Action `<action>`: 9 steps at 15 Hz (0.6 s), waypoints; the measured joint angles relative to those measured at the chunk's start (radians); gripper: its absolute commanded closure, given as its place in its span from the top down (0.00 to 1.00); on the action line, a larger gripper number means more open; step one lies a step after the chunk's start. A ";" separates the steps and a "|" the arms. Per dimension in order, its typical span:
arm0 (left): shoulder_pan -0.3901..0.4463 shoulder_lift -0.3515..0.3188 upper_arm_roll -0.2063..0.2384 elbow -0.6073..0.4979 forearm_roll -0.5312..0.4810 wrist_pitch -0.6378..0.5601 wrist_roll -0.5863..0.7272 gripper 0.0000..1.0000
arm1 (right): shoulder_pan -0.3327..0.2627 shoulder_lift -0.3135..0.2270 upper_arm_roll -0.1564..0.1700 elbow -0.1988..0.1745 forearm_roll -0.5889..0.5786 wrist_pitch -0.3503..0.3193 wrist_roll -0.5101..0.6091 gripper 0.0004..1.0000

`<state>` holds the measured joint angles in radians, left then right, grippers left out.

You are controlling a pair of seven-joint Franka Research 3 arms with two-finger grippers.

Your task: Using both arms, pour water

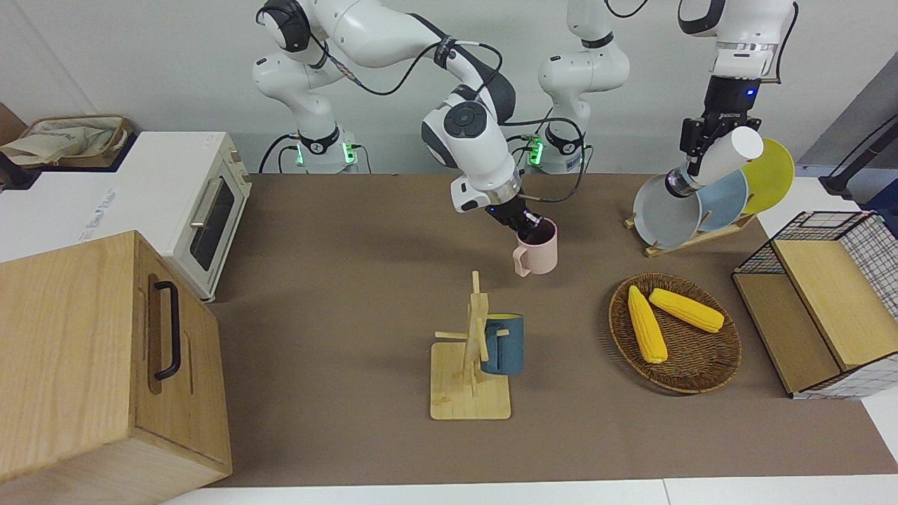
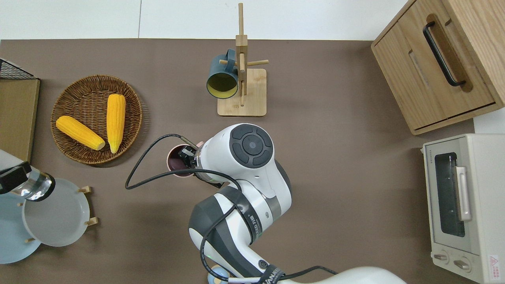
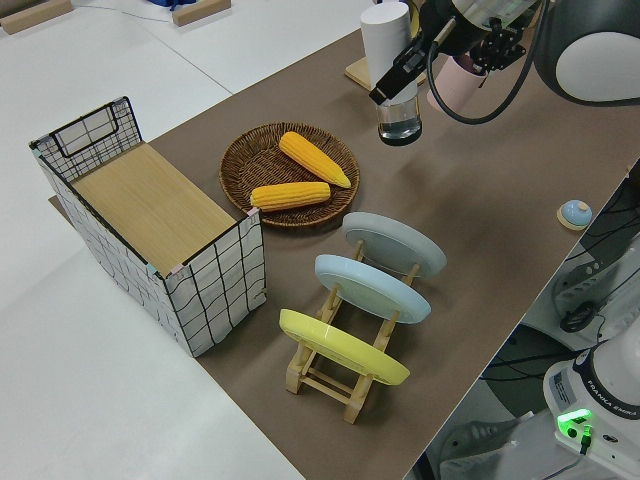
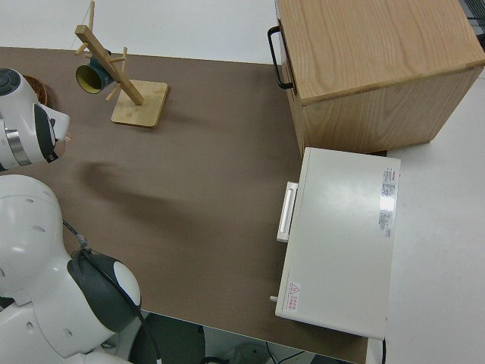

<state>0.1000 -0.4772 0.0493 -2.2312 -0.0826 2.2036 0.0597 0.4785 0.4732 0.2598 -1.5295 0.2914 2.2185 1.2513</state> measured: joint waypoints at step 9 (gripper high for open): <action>-0.004 -0.041 -0.043 -0.084 0.001 -0.001 0.000 0.00 | 0.037 0.107 0.014 0.023 0.000 0.141 0.060 0.07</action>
<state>0.0963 -0.5182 0.0062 -2.3148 -0.0816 2.2030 0.0593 0.5154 0.5803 0.2737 -1.5067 0.2914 2.3599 1.3113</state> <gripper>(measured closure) 0.366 0.934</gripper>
